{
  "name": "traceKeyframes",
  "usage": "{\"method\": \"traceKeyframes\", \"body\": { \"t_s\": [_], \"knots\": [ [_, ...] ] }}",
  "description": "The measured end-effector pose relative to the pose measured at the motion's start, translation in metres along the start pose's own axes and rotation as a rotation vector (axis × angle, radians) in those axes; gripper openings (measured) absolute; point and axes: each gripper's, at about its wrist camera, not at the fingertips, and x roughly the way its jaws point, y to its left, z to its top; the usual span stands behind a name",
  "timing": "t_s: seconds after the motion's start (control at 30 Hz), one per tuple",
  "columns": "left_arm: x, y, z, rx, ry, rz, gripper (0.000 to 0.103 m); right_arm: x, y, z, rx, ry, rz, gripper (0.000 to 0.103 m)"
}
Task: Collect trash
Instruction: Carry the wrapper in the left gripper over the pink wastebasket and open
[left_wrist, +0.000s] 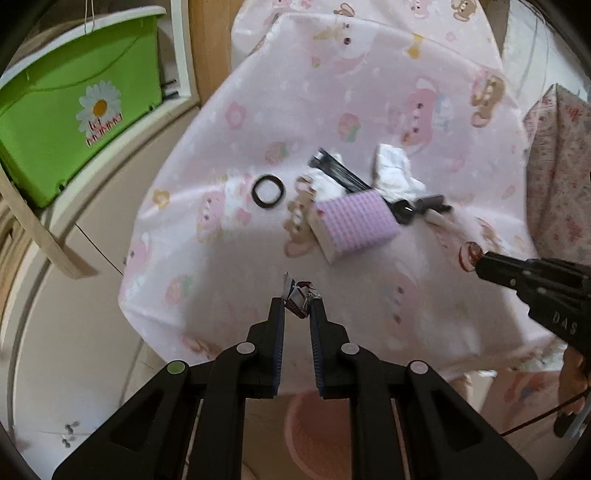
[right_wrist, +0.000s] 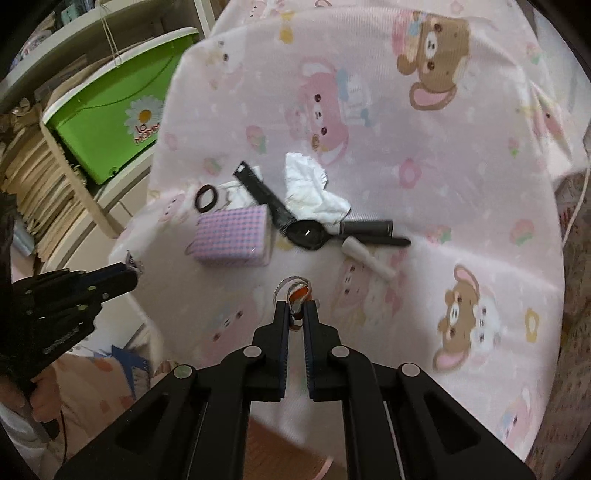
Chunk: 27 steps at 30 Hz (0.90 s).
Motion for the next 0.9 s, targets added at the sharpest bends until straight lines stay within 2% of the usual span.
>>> {"method": "traceKeyframes", "body": {
  "t_s": [0.07,0.13,0.23,0.37,0.47,0.57,0.73,0.9],
  "knots": [
    [-0.011,0.000,-0.001,-0.015,0.020,-0.036,0.013,-0.021,0.015,-0.006,-0.039,-0.012,0.009,0.009],
    [-0.021,-0.001,-0.002,-0.031,0.041,-0.035,0.013,-0.042,0.028,-0.010,-0.075,-0.030,-0.003,0.009],
    [-0.032,-0.003,-0.008,-0.049,0.035,-0.061,0.013,-0.071,0.046,-0.024,-0.076,-0.053,0.035,0.009],
    [-0.033,-0.007,-0.027,-0.042,0.035,-0.057,0.013,-0.080,0.061,-0.050,-0.061,-0.052,0.074,0.009],
    [-0.020,-0.005,-0.043,-0.061,0.056,-0.079,0.013,-0.067,0.062,-0.068,-0.062,-0.034,0.068,0.009],
    [-0.001,-0.002,-0.054,-0.095,0.132,-0.103,0.013,-0.045,0.057,-0.086,-0.043,0.025,0.048,0.009],
    [0.016,-0.002,-0.065,-0.087,0.196,-0.101,0.013,-0.019,0.054,-0.101,-0.051,0.091,0.035,0.009],
    [0.045,-0.007,-0.078,-0.088,0.302,-0.129,0.013,0.011,0.052,-0.114,-0.038,0.182,0.039,0.009]
  ]
}}
